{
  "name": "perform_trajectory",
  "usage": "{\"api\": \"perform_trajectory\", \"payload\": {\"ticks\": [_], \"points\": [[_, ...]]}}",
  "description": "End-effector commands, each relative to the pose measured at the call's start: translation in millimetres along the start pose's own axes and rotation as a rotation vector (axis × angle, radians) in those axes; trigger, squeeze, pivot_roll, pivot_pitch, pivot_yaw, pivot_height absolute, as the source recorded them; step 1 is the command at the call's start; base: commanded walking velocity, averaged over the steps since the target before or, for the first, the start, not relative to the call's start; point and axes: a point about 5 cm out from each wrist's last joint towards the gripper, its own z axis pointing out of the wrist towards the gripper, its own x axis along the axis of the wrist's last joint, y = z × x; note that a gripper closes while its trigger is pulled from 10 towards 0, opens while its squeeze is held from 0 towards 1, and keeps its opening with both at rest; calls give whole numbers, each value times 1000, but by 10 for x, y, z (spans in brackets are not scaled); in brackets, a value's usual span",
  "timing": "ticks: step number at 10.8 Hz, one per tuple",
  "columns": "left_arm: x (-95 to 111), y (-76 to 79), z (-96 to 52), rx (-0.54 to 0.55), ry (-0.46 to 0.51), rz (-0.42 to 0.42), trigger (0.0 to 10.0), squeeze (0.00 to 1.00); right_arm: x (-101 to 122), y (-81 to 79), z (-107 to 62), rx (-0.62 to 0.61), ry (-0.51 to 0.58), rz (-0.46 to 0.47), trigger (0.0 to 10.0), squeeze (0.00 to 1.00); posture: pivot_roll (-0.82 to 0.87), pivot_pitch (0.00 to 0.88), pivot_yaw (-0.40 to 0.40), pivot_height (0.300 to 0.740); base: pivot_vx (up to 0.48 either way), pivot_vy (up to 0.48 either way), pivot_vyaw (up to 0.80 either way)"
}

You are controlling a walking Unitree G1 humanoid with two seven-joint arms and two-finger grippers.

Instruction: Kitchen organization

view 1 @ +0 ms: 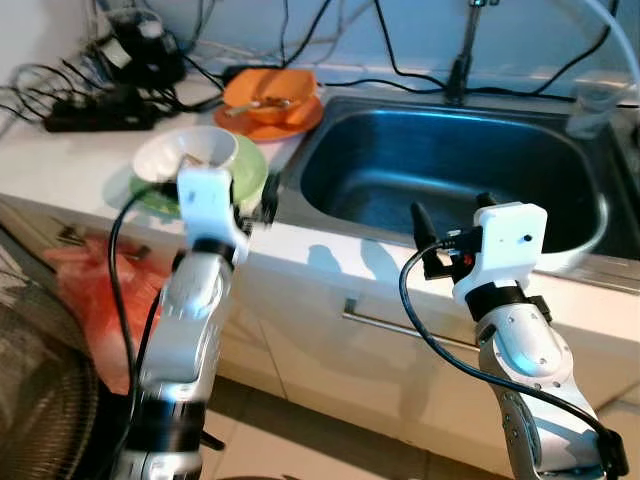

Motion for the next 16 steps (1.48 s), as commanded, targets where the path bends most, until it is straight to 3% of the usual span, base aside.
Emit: {"api": "perform_trajectory", "payload": {"ticks": [1,3,10,13,16], "points": [[-4,70,38,-39,-15,-4,10000,0,27,29,-20,-17,3,-3,10000,0,-137,0,129,740,0,0,0],[0,90,24,-50,-15,-6,10000,0,10,12,-34,-20,-15,19,10000,0,-128,0,118,740,0,0,-400],[-60,119,44,25,-5,-72,10000,0,101,41,163,47,11,-34,10000,0,-124,0,34,740,0,0,-300],[-141,73,-14,28,-20,-34,10000,0,149,43,236,54,41,-49,10000,0,-118,0,40,740,0,0,-267],[-158,59,34,34,-17,-25,10000,0,138,15,268,63,47,-48,10000,0,-113,0,39,740,0,0,0]]}}
